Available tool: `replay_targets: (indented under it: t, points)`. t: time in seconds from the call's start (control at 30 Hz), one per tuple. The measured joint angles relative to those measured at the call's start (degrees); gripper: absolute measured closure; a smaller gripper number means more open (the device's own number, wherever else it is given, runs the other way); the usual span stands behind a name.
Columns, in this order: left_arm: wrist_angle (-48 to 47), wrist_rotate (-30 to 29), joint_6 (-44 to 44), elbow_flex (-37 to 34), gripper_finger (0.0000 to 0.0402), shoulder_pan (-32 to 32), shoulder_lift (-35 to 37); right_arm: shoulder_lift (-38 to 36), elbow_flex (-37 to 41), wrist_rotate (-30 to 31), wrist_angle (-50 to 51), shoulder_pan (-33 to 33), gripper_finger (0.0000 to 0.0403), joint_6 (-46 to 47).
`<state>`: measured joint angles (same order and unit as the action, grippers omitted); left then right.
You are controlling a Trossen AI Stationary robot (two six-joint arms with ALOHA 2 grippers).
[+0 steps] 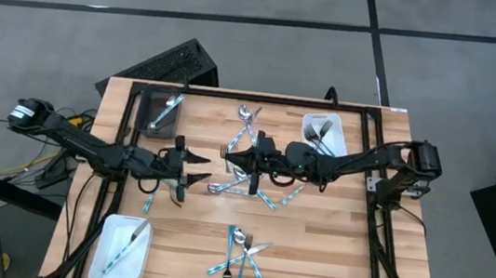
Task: Sort silverware by color (type)
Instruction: Put the blue fork into the top white bin
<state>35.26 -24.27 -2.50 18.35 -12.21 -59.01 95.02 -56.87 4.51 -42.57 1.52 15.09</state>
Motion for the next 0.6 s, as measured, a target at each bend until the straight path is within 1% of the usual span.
replay_targets:
  t: [0.13, 0.3, 0.43, 0.6]
  points:
    - [4.74, 0.13, 0.12, 0.0, 0.0219, 1.62, -3.61, 0.04, 0.04, -0.05, -0.28, 0.36, 0.0387, 0.0]
    - [8.95, 4.5, -0.13, 0.0, 0.0219, 3.83, -6.58, 0.04, 0.03, -0.69, -1.2, 0.81, 0.0387, -0.03]
    - [11.02, 5.12, -0.35, 0.0, 0.0219, 5.34, -8.68, 0.04, 0.03, -1.65, -1.8, 0.77, 0.0387, -0.12]
    - [18.16, 14.42, -0.31, 0.0, 0.0219, 7.36, -12.01, 0.04, 0.03, -2.35, -3.1, 1.16, 0.0387, -0.44]
